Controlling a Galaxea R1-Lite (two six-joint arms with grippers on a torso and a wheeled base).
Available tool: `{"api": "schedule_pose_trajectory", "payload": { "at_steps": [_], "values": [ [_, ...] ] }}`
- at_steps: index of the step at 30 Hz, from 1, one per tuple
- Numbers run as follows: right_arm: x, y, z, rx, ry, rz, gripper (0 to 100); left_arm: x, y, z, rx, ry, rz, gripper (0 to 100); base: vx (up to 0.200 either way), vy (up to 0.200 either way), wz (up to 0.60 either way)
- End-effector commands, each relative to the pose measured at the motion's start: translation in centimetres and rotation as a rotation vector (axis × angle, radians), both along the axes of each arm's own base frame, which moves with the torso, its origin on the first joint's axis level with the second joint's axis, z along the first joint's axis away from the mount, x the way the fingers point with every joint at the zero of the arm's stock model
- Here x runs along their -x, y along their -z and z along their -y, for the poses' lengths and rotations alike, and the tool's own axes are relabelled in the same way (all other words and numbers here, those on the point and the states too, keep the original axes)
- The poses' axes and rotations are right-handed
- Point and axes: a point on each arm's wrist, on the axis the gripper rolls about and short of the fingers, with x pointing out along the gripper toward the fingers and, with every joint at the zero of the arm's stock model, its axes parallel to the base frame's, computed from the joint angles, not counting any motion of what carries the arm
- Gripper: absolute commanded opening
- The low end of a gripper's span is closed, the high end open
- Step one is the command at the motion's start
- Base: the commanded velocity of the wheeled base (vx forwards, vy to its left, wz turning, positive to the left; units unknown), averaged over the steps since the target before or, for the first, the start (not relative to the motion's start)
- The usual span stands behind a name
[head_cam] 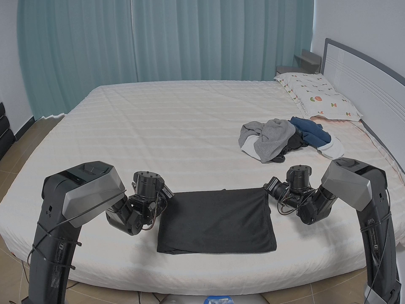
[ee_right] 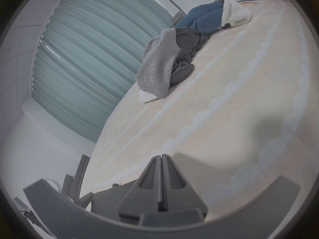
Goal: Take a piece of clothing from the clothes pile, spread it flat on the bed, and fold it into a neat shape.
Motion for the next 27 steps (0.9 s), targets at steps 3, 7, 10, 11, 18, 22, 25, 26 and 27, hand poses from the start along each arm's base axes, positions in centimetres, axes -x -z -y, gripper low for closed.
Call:
{"api": "schedule_pose_trajectory", "payload": {
  "at_steps": [3, 7, 10, 11, 18, 22, 25, 26, 27],
  "values": [
    [0.2, 0.6, -0.3, 0.004, -0.007, -0.013, 0, 0.0, -0.1, 0.0, -0.001, 0.001, 0.001, 0, 0.000, 0.000, 0.00],
    [0.2, 0.6, -0.3, 0.004, -0.009, -0.013, 0, 0.0, -0.1, 0.0, 0.001, 0.000, 0.001, 0, 0.000, 0.000, 0.00],
    [0.2, 0.6, -0.3, 0.005, -0.009, -0.014, 100, 0.0, -0.1, 0.0, 0.001, 0.000, 0.001, 0, 0.000, 0.000, 0.00],
    [0.2, 0.6, -0.4, 0.004, -0.010, -0.015, 100, 0.0, -0.1, 0.0, 0.001, 0.001, 0.001, 0, 0.000, 0.000, 0.00],
    [0.8, -1.0, 0.3, -0.005, -0.003, 0.008, 100, 0.2, -0.3, 0.0, 0.010, 0.003, -0.002, 100, 0.000, 0.000, 0.00],
    [1.8, -2.2, 1.4, -0.009, 0.009, 0.007, 100, 0.4, -0.2, -0.4, 0.014, -0.002, -0.015, 100, 0.000, 0.000, 0.00],
    [4.1, -4.9, 2.4, -0.009, 0.020, 0.014, 100, 0.4, -1.6, -1.7, 0.031, -0.033, -0.002, 100, 0.000, 0.000, 0.00],
    [5.4, -6.0, 2.7, -0.010, 0.020, 0.014, 100, 0.7, -2.6, -2.1, 0.041, -0.032, 0.008, 100, 0.000, 0.000, 0.00],
    [5.8, -6.3, 2.8, -0.010, 0.020, 0.015, 100, 0.8, -2.8, -2.2, 0.044, -0.028, 0.007, 100, 0.000, 0.000, 0.00]
  ]
}}
